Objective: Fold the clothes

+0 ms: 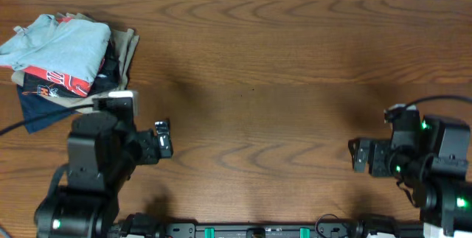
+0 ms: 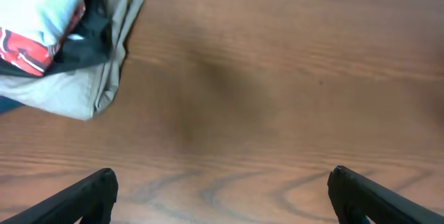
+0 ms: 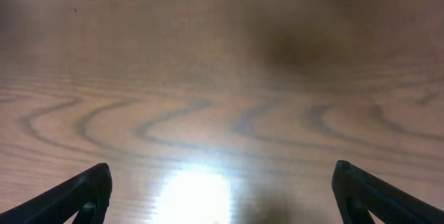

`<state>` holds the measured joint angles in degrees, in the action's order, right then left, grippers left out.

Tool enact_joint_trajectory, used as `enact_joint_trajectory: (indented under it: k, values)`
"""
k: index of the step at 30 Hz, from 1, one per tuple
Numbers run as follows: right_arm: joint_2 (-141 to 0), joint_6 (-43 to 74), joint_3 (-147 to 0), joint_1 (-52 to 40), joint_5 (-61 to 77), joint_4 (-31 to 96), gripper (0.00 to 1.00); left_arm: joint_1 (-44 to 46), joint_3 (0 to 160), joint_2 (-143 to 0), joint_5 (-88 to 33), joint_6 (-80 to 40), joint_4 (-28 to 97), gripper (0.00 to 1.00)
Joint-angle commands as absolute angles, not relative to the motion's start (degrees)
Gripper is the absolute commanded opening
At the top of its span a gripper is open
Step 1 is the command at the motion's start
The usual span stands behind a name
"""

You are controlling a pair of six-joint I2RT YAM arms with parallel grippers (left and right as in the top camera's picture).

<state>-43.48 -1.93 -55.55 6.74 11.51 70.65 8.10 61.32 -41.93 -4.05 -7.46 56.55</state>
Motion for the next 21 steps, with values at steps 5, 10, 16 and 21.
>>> enact_joint_trajectory:
  k: [5,10,16,21]
  values:
    - [-42.74,-1.78,-55.27,7.07,10.96,71.26,0.99,8.23,60.97,-40.77,-3.16,-7.53,56.47,0.98]
    - [-42.74,-1.78,-55.27,7.07,10.94,71.24,0.99,8.23,60.97,-40.77,-3.16,-7.53,56.47,0.98]
    - [-41.95,-1.78,-55.16,7.05,10.94,71.16,0.99,8.23,60.97,-40.77,-3.16,-7.53,56.47,0.98]
    - [-38.24,-1.87,-55.13,6.94,10.85,70.98,0.99,8.23,60.97,-40.77,-3.16,-7.53,56.47,0.98]
